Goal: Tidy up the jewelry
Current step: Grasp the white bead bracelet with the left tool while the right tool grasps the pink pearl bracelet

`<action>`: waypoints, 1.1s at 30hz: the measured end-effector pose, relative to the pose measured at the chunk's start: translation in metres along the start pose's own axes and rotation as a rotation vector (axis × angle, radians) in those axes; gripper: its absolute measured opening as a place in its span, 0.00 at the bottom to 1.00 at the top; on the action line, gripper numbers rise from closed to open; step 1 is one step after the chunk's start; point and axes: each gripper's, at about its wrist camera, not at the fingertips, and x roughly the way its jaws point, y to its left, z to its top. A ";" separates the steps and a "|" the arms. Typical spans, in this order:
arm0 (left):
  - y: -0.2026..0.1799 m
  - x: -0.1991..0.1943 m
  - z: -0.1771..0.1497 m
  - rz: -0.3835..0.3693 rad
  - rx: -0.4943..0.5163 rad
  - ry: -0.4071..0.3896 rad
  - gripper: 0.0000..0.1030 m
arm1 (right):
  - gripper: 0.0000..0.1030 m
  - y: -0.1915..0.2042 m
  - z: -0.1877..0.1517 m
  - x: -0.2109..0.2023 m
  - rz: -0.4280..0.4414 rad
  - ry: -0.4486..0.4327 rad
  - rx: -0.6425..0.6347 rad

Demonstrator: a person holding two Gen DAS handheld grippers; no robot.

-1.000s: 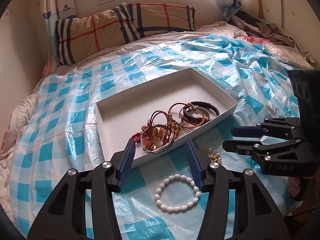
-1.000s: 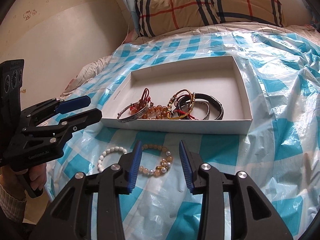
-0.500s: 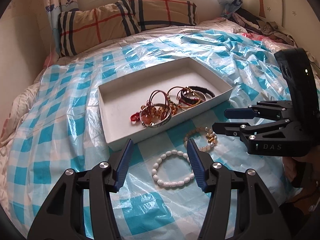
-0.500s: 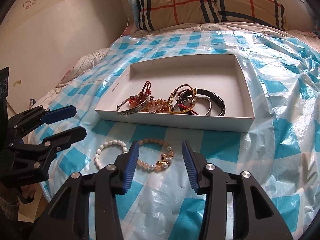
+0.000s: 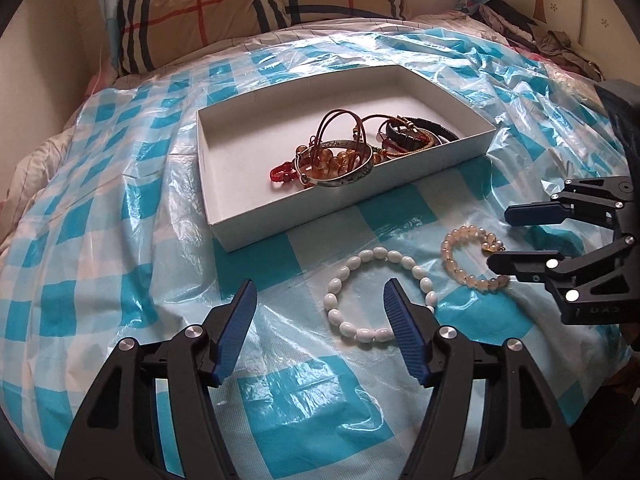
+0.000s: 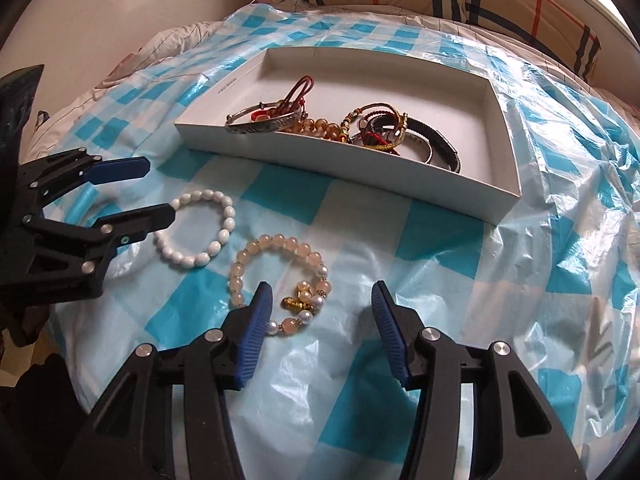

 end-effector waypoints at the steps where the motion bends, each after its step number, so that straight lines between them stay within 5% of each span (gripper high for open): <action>1: -0.001 0.003 0.001 0.002 0.008 0.005 0.62 | 0.50 0.000 0.003 -0.001 -0.003 -0.009 0.002; 6: -0.008 0.019 -0.001 -0.015 0.031 0.039 0.62 | 0.44 0.003 0.010 0.025 -0.007 0.015 0.002; 7: -0.009 0.019 -0.003 -0.031 0.030 0.041 0.56 | 0.43 0.004 0.007 0.027 -0.008 0.006 0.004; 9: -0.011 0.016 -0.007 -0.068 0.034 0.048 0.31 | 0.16 0.008 0.002 0.021 0.012 0.004 0.001; 11: -0.015 0.011 -0.009 -0.087 0.050 0.056 0.12 | 0.15 0.010 -0.004 0.013 0.040 0.010 0.000; 16: -0.014 -0.004 -0.013 -0.160 0.016 0.060 0.11 | 0.15 0.010 -0.009 -0.013 0.078 -0.011 0.024; 18: -0.013 -0.003 -0.011 -0.140 0.019 0.059 0.14 | 0.37 0.006 -0.006 -0.012 0.062 -0.009 0.038; 20: -0.013 0.001 -0.009 -0.112 0.019 0.058 0.41 | 0.44 0.005 -0.005 -0.004 0.055 -0.001 0.038; 22: -0.013 0.004 -0.008 -0.078 0.015 0.035 0.57 | 0.44 0.006 -0.009 0.008 0.062 0.021 0.035; 24: -0.017 0.012 -0.012 -0.100 0.027 0.060 0.52 | 0.28 0.008 -0.015 0.010 0.056 0.001 0.027; 26: -0.025 0.011 -0.015 -0.116 0.058 0.060 0.14 | 0.15 0.006 -0.017 0.006 0.087 -0.005 0.063; 27: -0.028 0.008 -0.015 -0.119 0.066 0.064 0.08 | 0.14 0.004 -0.019 0.002 0.106 -0.012 0.083; 33: -0.031 -0.026 -0.017 -0.170 0.027 0.036 0.07 | 0.06 -0.007 -0.028 -0.040 0.226 -0.097 0.196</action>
